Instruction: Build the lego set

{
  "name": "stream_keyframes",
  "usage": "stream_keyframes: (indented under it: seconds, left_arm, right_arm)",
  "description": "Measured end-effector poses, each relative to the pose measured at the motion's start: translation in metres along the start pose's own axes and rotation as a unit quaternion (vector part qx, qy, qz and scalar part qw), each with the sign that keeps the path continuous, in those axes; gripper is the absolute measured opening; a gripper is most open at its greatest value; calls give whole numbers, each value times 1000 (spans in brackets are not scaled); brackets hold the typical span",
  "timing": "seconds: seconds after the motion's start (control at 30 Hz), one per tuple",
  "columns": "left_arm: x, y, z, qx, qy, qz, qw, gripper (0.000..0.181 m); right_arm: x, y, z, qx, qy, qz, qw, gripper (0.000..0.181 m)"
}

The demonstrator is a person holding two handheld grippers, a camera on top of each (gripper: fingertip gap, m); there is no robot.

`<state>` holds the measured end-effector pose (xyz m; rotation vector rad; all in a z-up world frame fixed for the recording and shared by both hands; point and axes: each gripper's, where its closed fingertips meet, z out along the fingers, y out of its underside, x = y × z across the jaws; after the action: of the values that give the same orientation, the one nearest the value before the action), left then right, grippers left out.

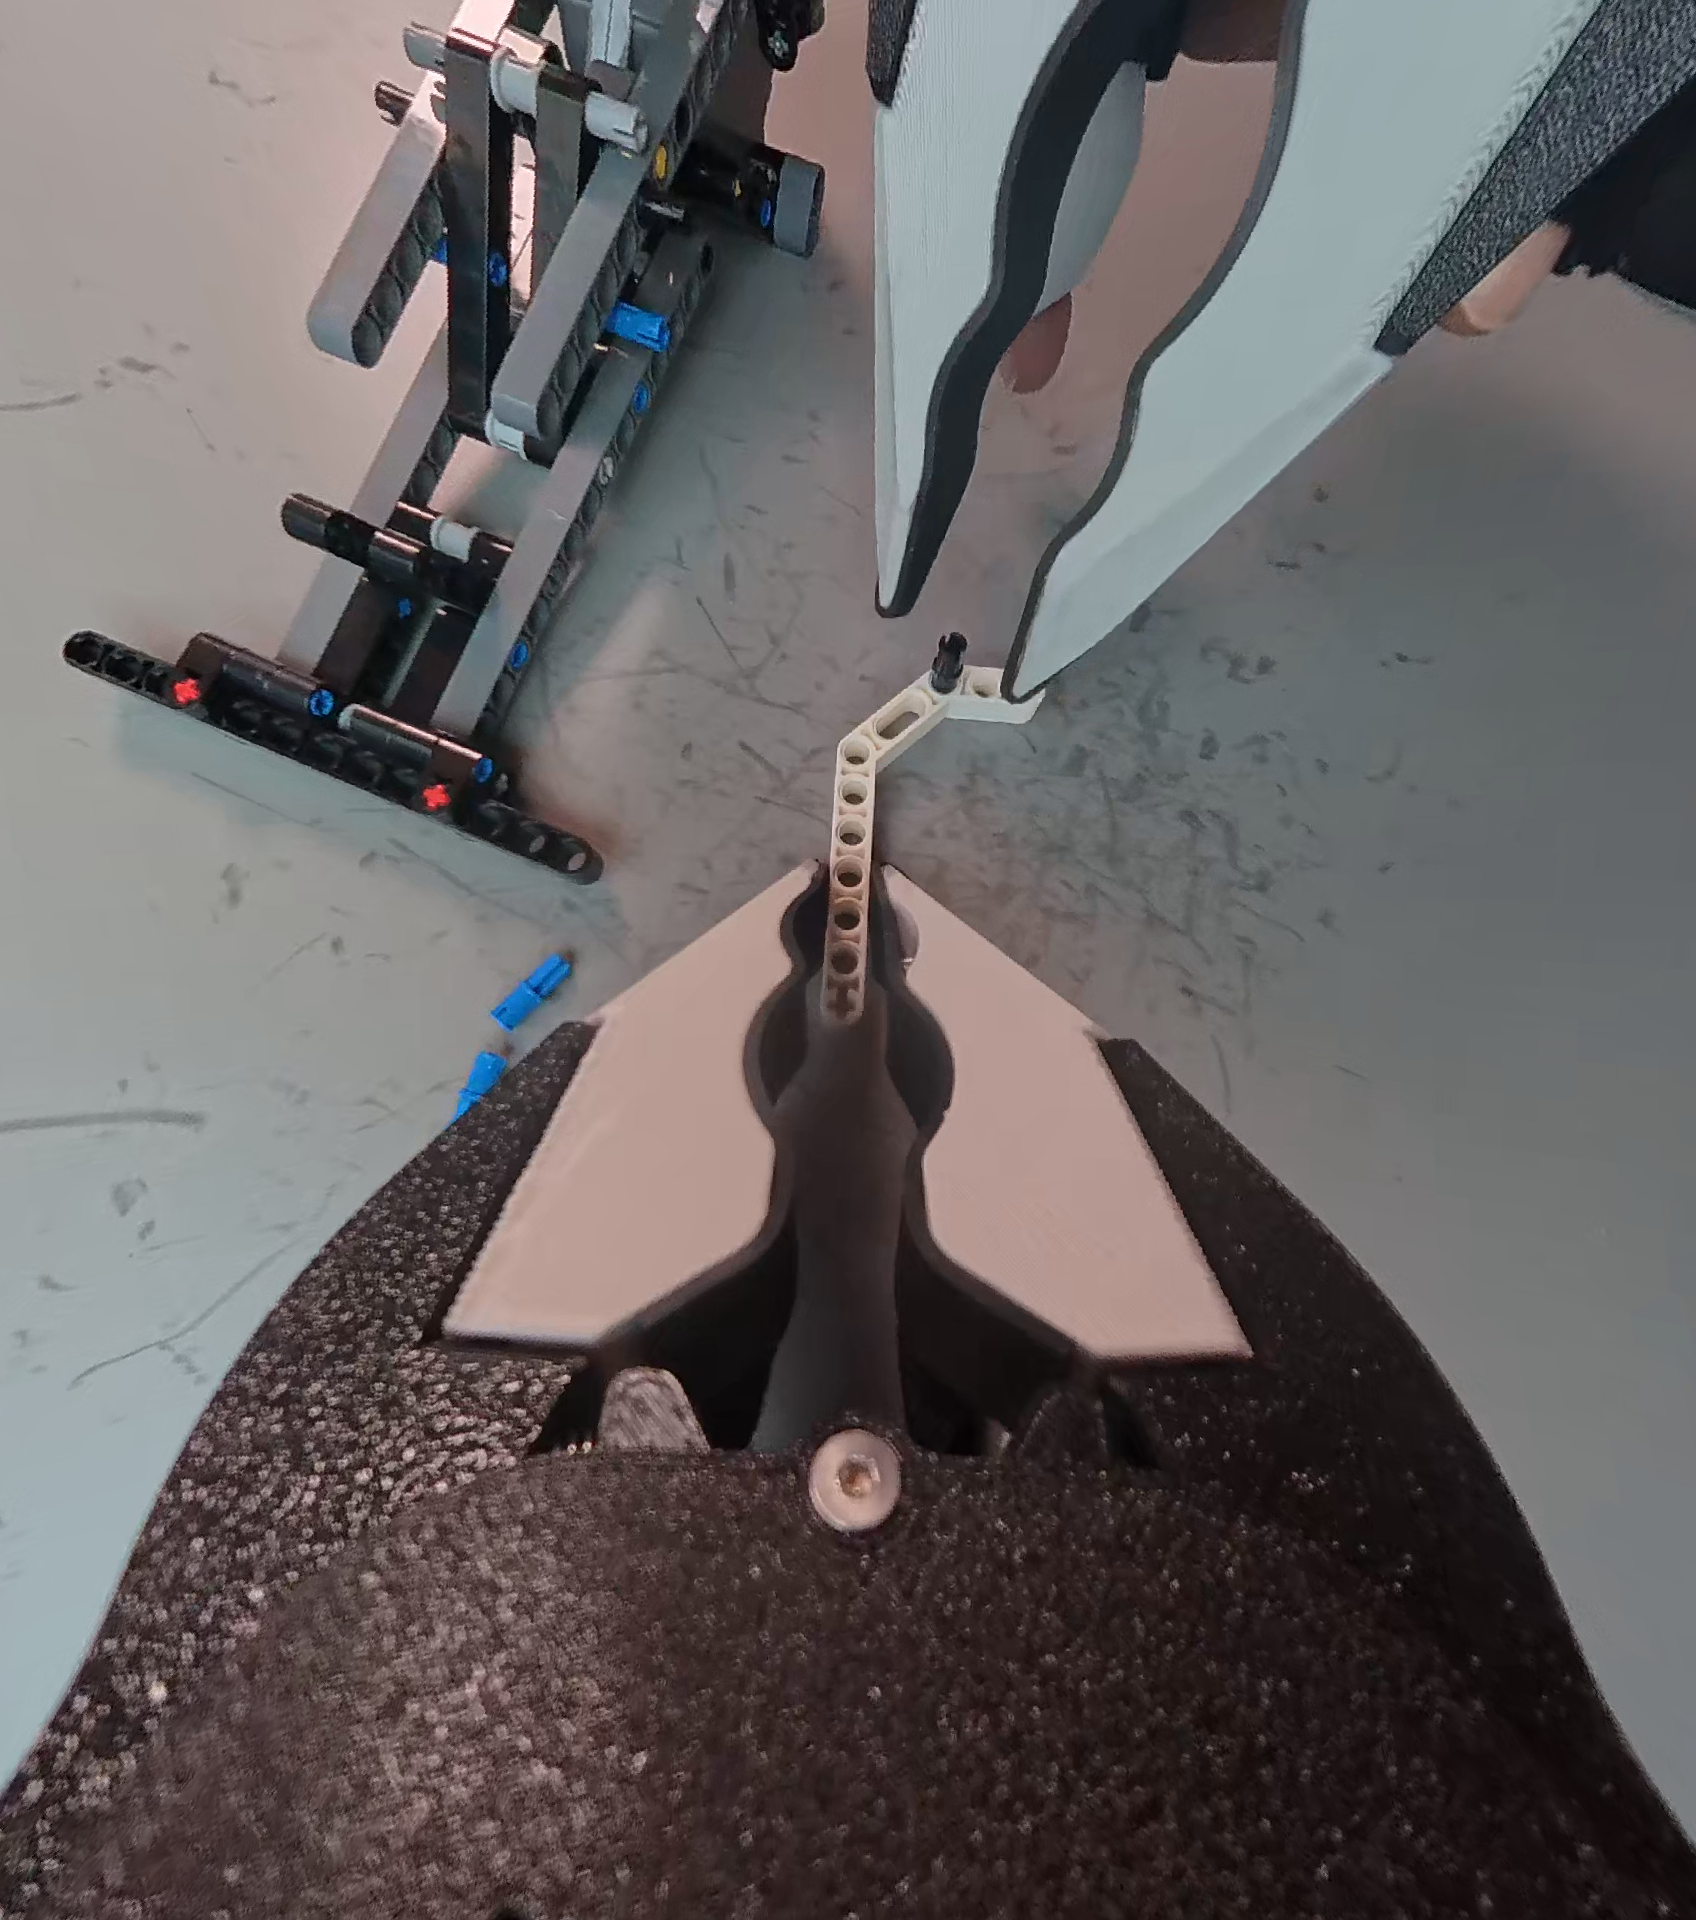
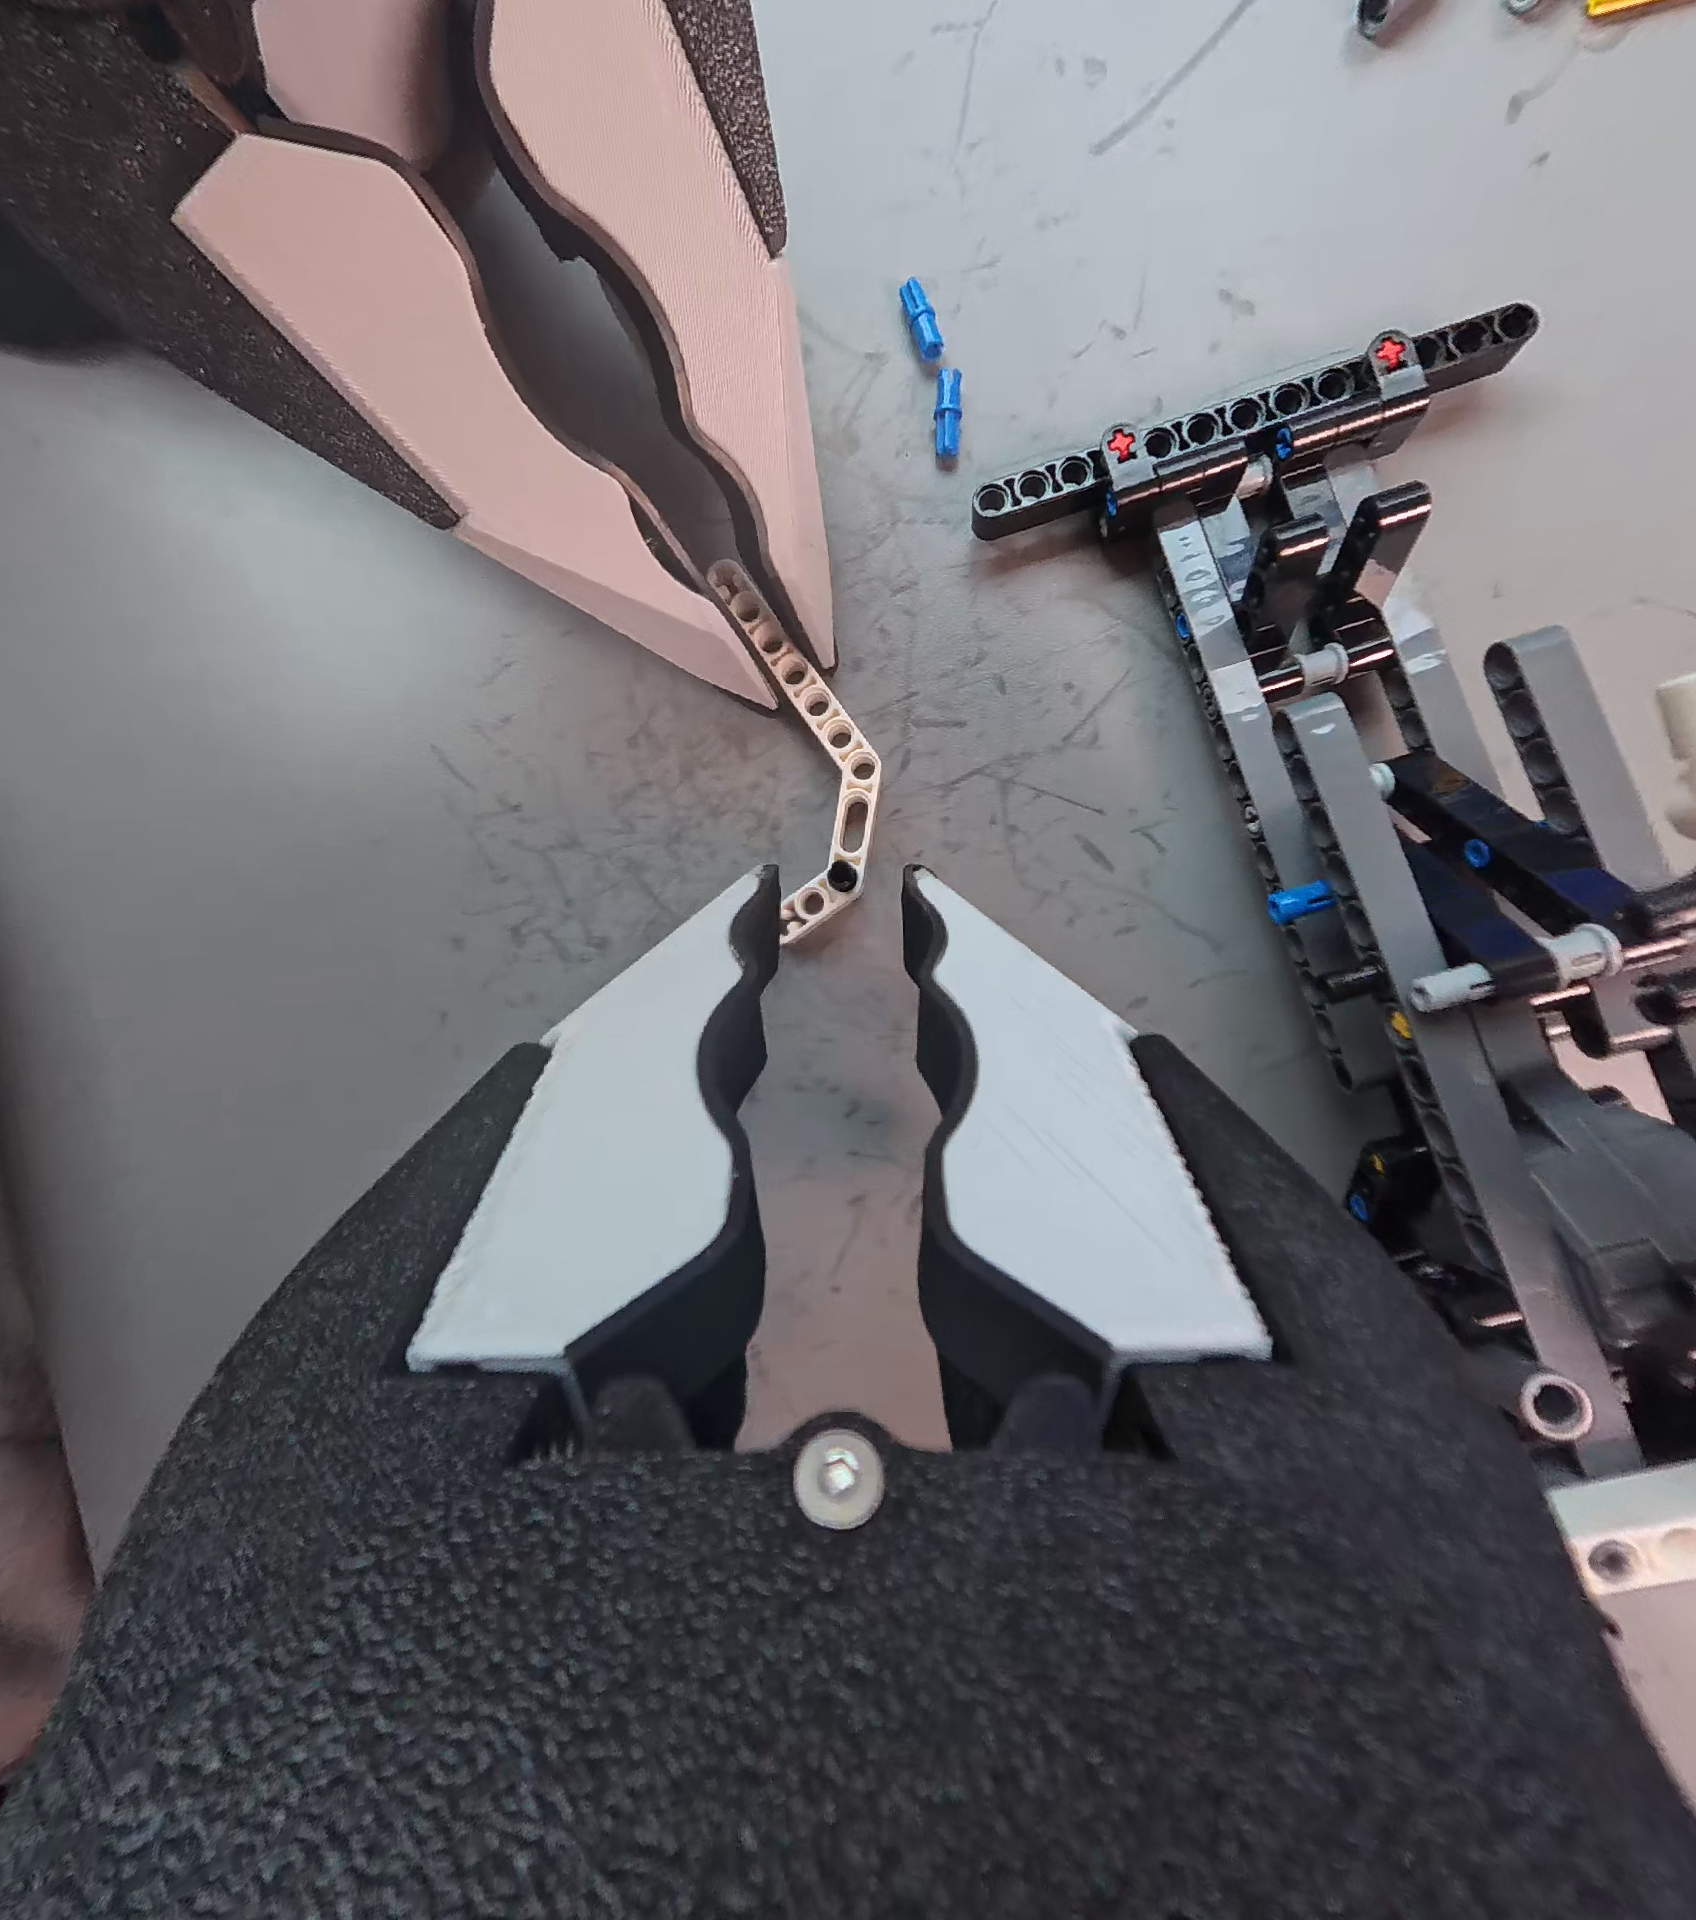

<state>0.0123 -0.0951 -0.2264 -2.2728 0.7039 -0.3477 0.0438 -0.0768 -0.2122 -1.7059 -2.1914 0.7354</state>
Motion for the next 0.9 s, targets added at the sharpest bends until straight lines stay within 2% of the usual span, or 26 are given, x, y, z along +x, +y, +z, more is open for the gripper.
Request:
stream_keyframes:
  seconds: [0.13, 0.27, 0.4, 0.57, 0.7, 0.9]
  left_arm:
    - [0, 0, 0, 0, 2, 1, 1000, 7]
    - [0, 0, 0, 0, 2, 1, 1000, 7]
    - [0, 0, 0, 1, 3, 1, 1000, 7]
    - [0, 0, 0, 2, 2, -1, 1000, 7]
    - [0, 0, 0, 2, 1, -1, 1000, 7]
    - [0, 0, 0, 2, -5, -1, 1000, 7]
  right_arm:
    - [-2, -6, -5, -2, 1, -15, 1000, 15]
    - [-1, -3, -1, -35, 12, -37, 999, 4]
    - [-1, -1, 0, -52, 8, -53, 997, 3]
    - [0, 3, 4, -108, 1, -90, 990, 3]
    - [0, 3, 4, -114, 9, -94, 989, 3]
    - [-4, 1, -4, -34, 26, -25, 999, 30]
